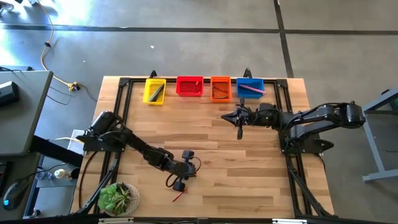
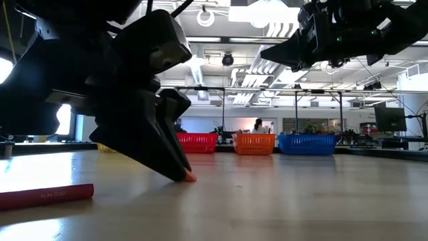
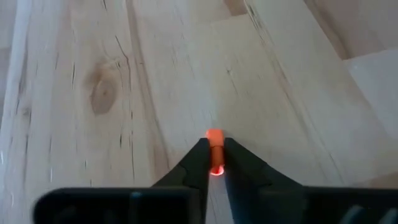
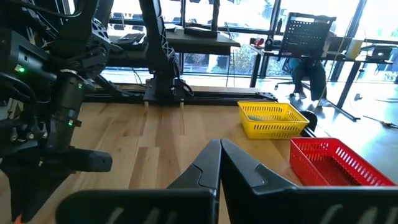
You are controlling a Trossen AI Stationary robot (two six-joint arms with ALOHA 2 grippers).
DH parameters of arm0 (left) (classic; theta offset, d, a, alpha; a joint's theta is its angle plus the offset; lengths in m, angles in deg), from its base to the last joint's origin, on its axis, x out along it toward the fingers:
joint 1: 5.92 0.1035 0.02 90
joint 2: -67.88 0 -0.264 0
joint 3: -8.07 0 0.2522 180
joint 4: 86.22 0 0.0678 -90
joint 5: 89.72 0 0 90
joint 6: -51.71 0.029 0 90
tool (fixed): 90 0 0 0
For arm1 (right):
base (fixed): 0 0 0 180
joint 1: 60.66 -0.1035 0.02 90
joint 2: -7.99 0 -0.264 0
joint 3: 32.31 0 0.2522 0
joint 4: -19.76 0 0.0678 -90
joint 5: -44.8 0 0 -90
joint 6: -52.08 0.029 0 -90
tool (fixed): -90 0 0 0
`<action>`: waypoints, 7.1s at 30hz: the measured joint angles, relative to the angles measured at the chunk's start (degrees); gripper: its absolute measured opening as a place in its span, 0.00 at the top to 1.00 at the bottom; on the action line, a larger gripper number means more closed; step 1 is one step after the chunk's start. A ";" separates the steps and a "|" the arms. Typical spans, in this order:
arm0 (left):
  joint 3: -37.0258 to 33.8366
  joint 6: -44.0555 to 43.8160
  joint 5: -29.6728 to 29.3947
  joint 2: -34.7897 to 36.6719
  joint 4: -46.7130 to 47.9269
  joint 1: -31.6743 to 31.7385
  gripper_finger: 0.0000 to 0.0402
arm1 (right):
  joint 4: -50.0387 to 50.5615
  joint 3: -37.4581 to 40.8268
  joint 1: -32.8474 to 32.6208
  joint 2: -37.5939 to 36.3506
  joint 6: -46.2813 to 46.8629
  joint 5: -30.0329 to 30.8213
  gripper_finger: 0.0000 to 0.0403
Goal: Sort crayons/erasers/pens/pencils in bins
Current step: Put the orange eraser into the red basket, then put the red crayon into the orange basket
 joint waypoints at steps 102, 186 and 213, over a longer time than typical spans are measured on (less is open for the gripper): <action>24.04 -50.25 -7.83 9.25 56.29 -14.84 1.00 | -0.37 -0.02 0.13 0.25 -2.52 0.00 1.00; 6.51 -31.27 -15.28 13.98 19.42 -2.21 1.00 | -18.76 0.11 -7.50 18.61 7.43 -7.56 1.00; -11.72 -10.69 28.85 23.20 -30.31 37.96 1.00 | -23.87 -12.41 4.22 21.37 27.99 -13.66 0.54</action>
